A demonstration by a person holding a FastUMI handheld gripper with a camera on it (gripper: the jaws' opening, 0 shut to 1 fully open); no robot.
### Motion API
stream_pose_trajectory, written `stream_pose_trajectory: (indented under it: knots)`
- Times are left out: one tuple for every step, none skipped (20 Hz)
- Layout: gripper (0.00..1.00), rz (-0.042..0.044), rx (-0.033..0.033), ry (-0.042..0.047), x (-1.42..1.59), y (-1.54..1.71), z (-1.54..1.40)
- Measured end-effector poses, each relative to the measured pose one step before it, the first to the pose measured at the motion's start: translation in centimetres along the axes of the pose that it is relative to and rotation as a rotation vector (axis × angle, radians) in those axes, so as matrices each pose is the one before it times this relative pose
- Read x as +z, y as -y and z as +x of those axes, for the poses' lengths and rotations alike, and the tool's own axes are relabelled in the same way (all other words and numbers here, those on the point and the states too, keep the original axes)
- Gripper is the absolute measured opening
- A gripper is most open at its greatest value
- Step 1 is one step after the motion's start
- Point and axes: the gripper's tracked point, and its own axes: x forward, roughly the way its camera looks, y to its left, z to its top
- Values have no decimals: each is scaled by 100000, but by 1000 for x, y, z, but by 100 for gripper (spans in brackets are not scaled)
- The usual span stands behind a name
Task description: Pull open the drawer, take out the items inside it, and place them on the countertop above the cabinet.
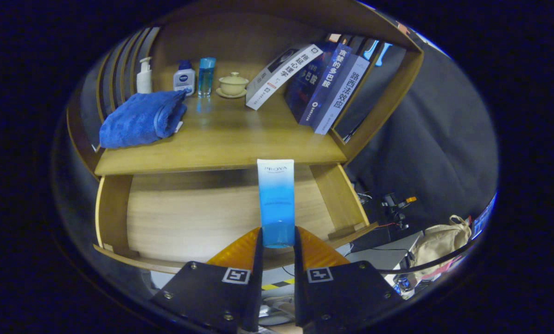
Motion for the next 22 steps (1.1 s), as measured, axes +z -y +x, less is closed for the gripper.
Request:
stream_pose_trajectory:
  knots:
    - [30,538,124,1133,379,-11,-387]
    - [30,492,285,1233,415,-88,-265]
    - [30,223,726,1099,570,-207,-180]
    - [30,-115,1135,915,586,-295,62]
    - [30,58,1089,821,644,-351,127]
    - [30,154,1647,935,716,-417,367]
    - [30,423,2236,980,831,-603,404]
    - [30,326,2347,1049,815,-679,709]
    - [30,148,2064,313,822,-625,780]
    - [30,144,1332,-560,465,-272,714]
    - [30,106,1514,-590,613,-453,861]
    - [30,642,1382,-516,444,-362,957]
    - [30,1085,1736,-1117,494,-502,1021]
    - [30,498,1695,-924,271,-388,1030]
    - [30,450,1347,-1048,326,-322,907]
    - [30,359,1102,-584,255,-124,754]
    - [30,412,1342,-223,354,-285,616]
    - [30,456,944,-360,217,-127,468]
    - [30,284,670,-225,247,-35,530]
    - [30,315,849,-70,197,-81,426]
    - [30,131,1006,232,191,-217,444]
    - [30,-388,1013,42,4,-166,503]
